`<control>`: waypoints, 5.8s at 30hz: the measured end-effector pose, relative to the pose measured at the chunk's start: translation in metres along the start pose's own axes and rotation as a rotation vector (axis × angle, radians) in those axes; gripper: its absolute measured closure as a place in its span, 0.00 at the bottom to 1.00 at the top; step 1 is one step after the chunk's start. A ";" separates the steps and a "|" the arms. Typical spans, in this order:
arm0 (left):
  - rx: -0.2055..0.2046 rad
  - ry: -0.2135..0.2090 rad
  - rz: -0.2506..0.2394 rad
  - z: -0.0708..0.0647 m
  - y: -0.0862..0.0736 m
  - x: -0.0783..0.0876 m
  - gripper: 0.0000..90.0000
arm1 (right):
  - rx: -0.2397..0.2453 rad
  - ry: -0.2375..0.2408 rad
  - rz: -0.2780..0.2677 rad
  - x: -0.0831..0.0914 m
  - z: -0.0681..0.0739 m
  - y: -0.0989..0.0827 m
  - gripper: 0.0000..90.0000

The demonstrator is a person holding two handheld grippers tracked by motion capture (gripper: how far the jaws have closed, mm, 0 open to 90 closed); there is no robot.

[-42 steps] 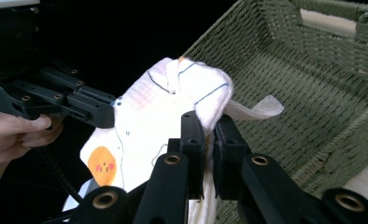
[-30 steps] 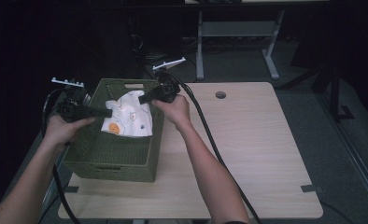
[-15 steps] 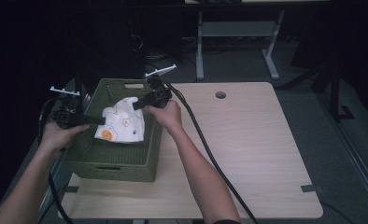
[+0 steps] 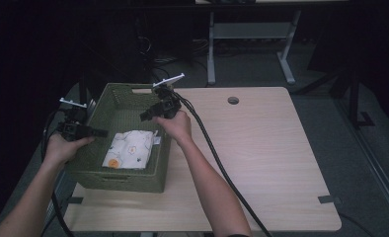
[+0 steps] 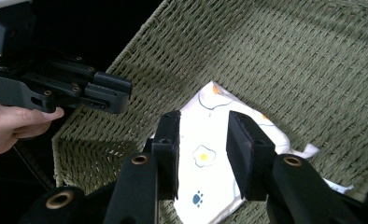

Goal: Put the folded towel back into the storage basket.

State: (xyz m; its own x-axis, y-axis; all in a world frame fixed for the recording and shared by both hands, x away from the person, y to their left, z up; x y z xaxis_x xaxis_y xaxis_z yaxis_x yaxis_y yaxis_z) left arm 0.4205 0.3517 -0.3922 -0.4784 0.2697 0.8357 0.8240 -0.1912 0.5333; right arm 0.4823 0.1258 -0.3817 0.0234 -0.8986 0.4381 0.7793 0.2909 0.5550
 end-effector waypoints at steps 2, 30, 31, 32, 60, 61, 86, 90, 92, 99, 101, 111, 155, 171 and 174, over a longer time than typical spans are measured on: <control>0.003 -0.012 -0.006 -0.002 -0.001 0.001 0.81 | 0.000 -0.001 -0.001 0.002 0.000 -0.001 0.72; -0.018 -0.083 -0.093 -0.037 0.008 0.023 0.76 | 0.048 0.045 -0.072 0.060 0.012 -0.009 0.69; -0.025 -0.088 -0.096 -0.040 0.009 0.023 0.75 | 0.044 0.046 -0.084 0.067 0.012 -0.009 0.68; -0.028 -0.089 -0.096 -0.042 0.009 0.024 0.75 | 0.044 0.046 -0.084 0.067 0.012 -0.009 0.68; -0.059 -0.136 -0.141 -0.117 0.022 0.029 0.63 | 0.016 0.032 -0.166 0.155 -0.013 -0.037 0.57; -0.060 -0.138 -0.139 -0.120 0.022 0.029 0.63 | 0.016 0.032 -0.174 0.162 -0.015 -0.040 0.56; -0.094 -0.187 -0.148 -0.172 0.035 0.015 0.52 | -0.023 0.005 -0.224 0.225 -0.037 -0.073 0.45; -0.101 -0.199 -0.151 -0.181 0.036 0.012 0.50 | -0.029 -0.003 -0.235 0.234 -0.041 -0.081 0.44; -0.105 -0.203 -0.152 -0.185 0.036 0.011 0.49 | -0.030 -0.006 -0.239 0.237 -0.043 -0.084 0.43; -0.119 -0.226 -0.157 -0.198 0.038 0.008 0.48 | -0.054 -0.019 -0.250 0.249 -0.052 -0.098 0.42; -0.121 -0.233 -0.157 -0.201 0.038 0.007 0.47 | -0.059 -0.022 -0.250 0.252 -0.054 -0.102 0.42; -0.131 -0.263 -0.156 -0.224 0.037 -0.004 0.43 | -0.084 -0.043 -0.266 0.272 -0.064 -0.121 0.41; -0.161 -0.324 -0.122 -0.290 0.016 -0.044 0.27 | -0.156 -0.059 -0.315 0.319 -0.090 -0.190 0.35; -0.156 -0.350 -0.124 -0.303 0.003 -0.054 0.26 | -0.193 -0.059 -0.324 0.327 -0.101 -0.218 0.34; -0.158 -0.356 -0.119 -0.305 0.000 -0.056 0.26 | -0.196 -0.060 -0.326 0.327 -0.104 -0.222 0.34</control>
State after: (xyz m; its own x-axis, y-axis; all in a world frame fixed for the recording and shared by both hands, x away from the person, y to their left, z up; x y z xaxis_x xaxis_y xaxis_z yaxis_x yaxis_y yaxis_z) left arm 0.3548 0.0486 -0.3992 -0.4098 0.6033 0.6842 0.6990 -0.2742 0.6605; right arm 0.3822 -0.2671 -0.4350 -0.2777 -0.9111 0.3046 0.8449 -0.0808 0.5288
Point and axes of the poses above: each handheld gripper's, and its own axes: x roughly backward along the jaws, y roughly out of its top, z roughly to its left, the point moved 6 cm from there along -x, roughly forward along the jaws, and after that the axes turned 13 degrees about y, right-handed, at the moved point
